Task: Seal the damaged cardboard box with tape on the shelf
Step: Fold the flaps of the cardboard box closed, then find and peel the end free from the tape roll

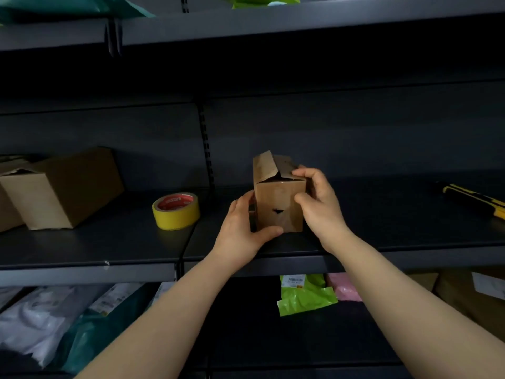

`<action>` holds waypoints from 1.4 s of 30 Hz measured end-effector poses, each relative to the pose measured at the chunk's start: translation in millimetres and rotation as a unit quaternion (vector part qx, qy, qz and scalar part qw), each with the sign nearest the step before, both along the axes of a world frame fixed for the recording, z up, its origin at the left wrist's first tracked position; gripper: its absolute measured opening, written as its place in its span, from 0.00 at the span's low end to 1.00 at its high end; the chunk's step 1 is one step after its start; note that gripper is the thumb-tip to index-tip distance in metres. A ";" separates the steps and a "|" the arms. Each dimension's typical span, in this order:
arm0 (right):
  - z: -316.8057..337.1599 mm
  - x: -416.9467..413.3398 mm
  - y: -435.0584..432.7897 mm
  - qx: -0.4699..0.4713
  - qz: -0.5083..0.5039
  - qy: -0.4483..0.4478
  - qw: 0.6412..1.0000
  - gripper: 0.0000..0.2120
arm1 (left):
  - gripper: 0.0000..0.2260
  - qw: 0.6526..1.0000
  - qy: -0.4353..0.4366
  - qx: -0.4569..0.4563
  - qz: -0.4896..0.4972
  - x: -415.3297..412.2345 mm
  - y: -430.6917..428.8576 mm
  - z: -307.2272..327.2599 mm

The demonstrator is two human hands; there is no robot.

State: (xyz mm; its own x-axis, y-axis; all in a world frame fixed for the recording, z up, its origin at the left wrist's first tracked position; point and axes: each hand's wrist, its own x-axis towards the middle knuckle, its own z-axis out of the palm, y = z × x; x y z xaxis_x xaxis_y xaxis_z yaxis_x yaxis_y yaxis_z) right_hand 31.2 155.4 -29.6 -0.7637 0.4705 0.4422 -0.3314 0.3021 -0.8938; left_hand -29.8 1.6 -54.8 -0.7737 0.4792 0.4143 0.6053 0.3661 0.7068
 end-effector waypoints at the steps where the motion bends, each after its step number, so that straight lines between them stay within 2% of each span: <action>1: 0.5 -0.1 -1.5 0.018 -0.011 0.001 1.000 0.20 | 0.39 1.000 -0.003 0.007 0.004 -0.9 -1.2 -1.5; 7: 9.1 -0.9 -25.9 0.161 -0.068 0.097 0.980 0.20 | 0.26 0.999 0.028 0.024 0.036 -10.5 -13.2 -1.4; 11: 13.7 -10.2 -53.1 0.234 -0.079 0.207 0.947 0.16 | 0.21 0.985 0.100 0.030 0.141 -30.2 -37.4 1.8; 14: 9.9 -19.5 -75.3 0.269 -0.040 0.255 0.928 0.15 | 0.20 0.957 0.156 -0.030 0.244 -49.0 -64.0 9.9; 17: 2.5 -29.1 -91.5 0.283 0.001 0.224 0.933 0.15 | 0.26 0.931 0.125 -0.186 0.287 -68.7 -85.2 17.1; 19: -3.3 -33.6 -98.8 0.301 0.016 0.163 0.940 0.15 | 0.27 0.920 0.094 -0.260 0.276 -79.9 -94.7 16.5; 23: -16.8 -43.9 -102.1 0.302 0.028 -0.020 0.953 0.15 | 0.22 0.925 0.066 -0.282 0.246 -88.3 -107.9 9.1; 25: -23.7 -47.4 -100.8 0.261 0.042 -0.062 0.963 0.15 | 0.19 0.940 0.069 -0.247 0.227 -85.8 -113.5 5.2; 28: -27.9 -47.4 -100.7 0.200 0.053 -0.088 0.975 0.17 | 0.16 0.978 0.071 -0.117 0.158 -70.3 -120.0 2.7; 30: -26.8 -45.6 -102.4 0.161 0.070 -0.097 0.980 0.21 | 0.12 0.996 -0.007 0.013 0.089 -52.9 -124.3 5.2; 32: -23.4 -39.9 -104.2 0.115 0.120 -0.104 0.981 0.28 | 0.12 0.984 -0.112 0.139 0.017 -32.8 -129.0 10.2; 35: -17.3 -21.5 -106.0 0.039 0.227 -0.083 0.970 0.35 | 0.17 0.950 -0.183 0.247 -0.060 -9.2 -134.7 13.9; 39: -15.1 8.4 -101.6 -0.042 0.329 -0.041 0.942 0.32 | 0.17 0.928 -0.200 0.286 -0.131 17.5 -136.9 10.5; 42: -20.3 21.3 -96.5 -0.087 0.326 -0.042 0.941 0.25 | 0.16 0.927 -0.203 0.276 -0.152 31.9 -133.4 1.8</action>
